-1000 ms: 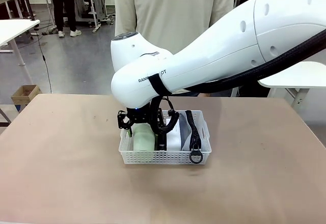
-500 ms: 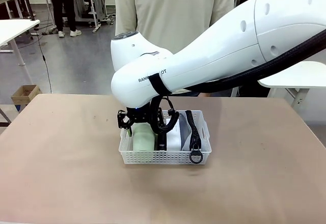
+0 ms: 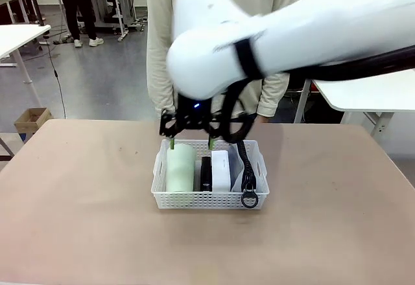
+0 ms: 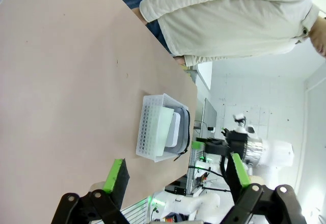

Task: Efficiently arrange items inside the basket to fit them all.
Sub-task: Pick up the Reusable plastic cup and place it inside the Organizing basket.

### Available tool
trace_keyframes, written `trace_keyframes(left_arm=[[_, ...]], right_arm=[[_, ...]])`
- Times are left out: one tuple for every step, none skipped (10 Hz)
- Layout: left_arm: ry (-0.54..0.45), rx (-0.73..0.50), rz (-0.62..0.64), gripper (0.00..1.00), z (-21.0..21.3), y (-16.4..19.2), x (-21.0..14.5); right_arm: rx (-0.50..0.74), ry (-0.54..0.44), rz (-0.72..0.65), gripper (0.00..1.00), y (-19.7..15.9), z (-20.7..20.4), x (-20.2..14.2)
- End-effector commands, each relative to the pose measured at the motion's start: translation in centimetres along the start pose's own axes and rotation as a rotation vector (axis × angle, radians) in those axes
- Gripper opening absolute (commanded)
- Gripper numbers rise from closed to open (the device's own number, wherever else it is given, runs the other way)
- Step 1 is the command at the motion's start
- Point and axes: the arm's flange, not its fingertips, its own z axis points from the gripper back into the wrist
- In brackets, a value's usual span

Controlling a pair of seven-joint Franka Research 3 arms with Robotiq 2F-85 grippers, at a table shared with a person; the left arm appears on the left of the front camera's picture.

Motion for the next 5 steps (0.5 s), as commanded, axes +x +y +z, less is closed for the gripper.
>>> trace_keyframes(left_arm=[[0.009, 0.004, 0.003, 1.00, 0.0, -0.2, -0.3], [0.009, 0.004, 0.003, 1.00, 0.0, -0.2, -0.3], [0.009, 0.004, 0.003, 1.00, 0.0, -0.2, -0.3], [0.009, 0.004, 0.003, 1.00, 0.0, -0.2, -0.3], [0.009, 0.004, 0.003, 1.00, 0.0, -0.2, -0.3]], right_arm=[[0.207, 0.045, 0.020, 1.00, -8.9, 3.2, -6.0], [0.305, 0.031, 0.015, 1.00, -12.4, 4.4, -8.3], [0.444, 0.004, 0.043, 1.00, -16.5, 5.2, -11.0], [0.535, -0.023, -0.006, 1.00, -20.5, 5.4, -13.5], [0.743, -0.091, 0.055, 1.00, -24.6, 5.3, -16.2]])
